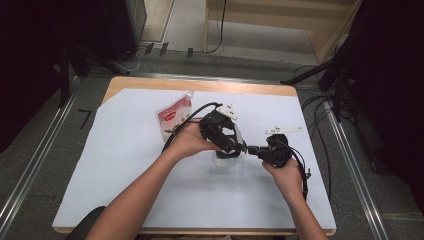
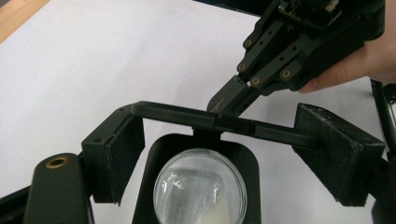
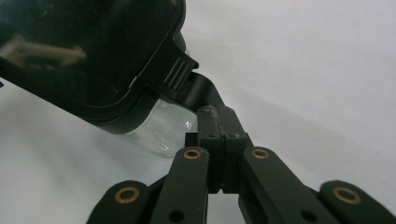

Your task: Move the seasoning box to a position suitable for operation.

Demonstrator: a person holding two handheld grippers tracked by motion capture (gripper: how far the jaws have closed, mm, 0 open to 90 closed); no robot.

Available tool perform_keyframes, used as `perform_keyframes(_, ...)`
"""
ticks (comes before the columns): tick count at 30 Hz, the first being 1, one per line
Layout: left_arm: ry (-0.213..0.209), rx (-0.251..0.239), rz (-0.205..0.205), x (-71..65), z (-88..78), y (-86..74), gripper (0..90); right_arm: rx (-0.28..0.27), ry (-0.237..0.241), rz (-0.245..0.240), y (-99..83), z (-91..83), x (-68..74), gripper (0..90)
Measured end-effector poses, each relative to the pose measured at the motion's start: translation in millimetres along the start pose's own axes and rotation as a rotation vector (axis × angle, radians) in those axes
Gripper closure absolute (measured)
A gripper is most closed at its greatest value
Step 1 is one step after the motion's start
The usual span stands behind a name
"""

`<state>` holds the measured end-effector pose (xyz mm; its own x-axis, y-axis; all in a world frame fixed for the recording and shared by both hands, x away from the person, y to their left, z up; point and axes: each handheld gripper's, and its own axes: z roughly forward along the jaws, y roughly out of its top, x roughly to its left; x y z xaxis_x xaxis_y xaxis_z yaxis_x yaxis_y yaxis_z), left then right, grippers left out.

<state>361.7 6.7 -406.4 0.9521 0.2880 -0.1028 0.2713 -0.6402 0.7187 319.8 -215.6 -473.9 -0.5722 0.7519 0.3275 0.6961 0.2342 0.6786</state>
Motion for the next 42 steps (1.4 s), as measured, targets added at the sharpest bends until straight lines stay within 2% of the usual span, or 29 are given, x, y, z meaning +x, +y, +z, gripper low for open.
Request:
perform_keyframes(11,-0.015,-0.019,0.001,-0.6,5.8,6.4,18.8,-0.008,0.001,0.003,0.1,-0.7,1.1,90.0)
perform_keyframes(17,-0.021,-0.018,0.005,-0.1,7.8,9.2,18.8,-0.012,0.001,0.002,0.3,-0.9,1.5,90.0)
perform_keyframes(23,-0.015,0.004,0.023,-1.5,10.2,15.2,18.8,-0.016,0.002,-0.001,0.2,-0.8,1.7,90.0)
perform_keyframes(31,-0.04,-0.005,0.028,-0.6,14.8,18.3,18.9,-0.018,0.011,-0.001,0.0,-0.5,2.6,90.0)
perform_keyframes(33,-0.036,0.014,0.041,-1.9,16.1,21.3,18.9,-0.02,0.01,-0.007,-0.1,-0.4,2.7,90.0)
perform_keyframes(35,-0.031,0.014,0.05,-3.1,17.3,22.5,19.0,-0.023,0.01,-0.006,-0.1,-0.3,2.8,90.0)
perform_keyframes(42,-0.037,0.01,0.049,-3.4,19.1,23.0,19.0,-0.025,0.014,-0.005,-0.2,-0.2,2.8,90.0)
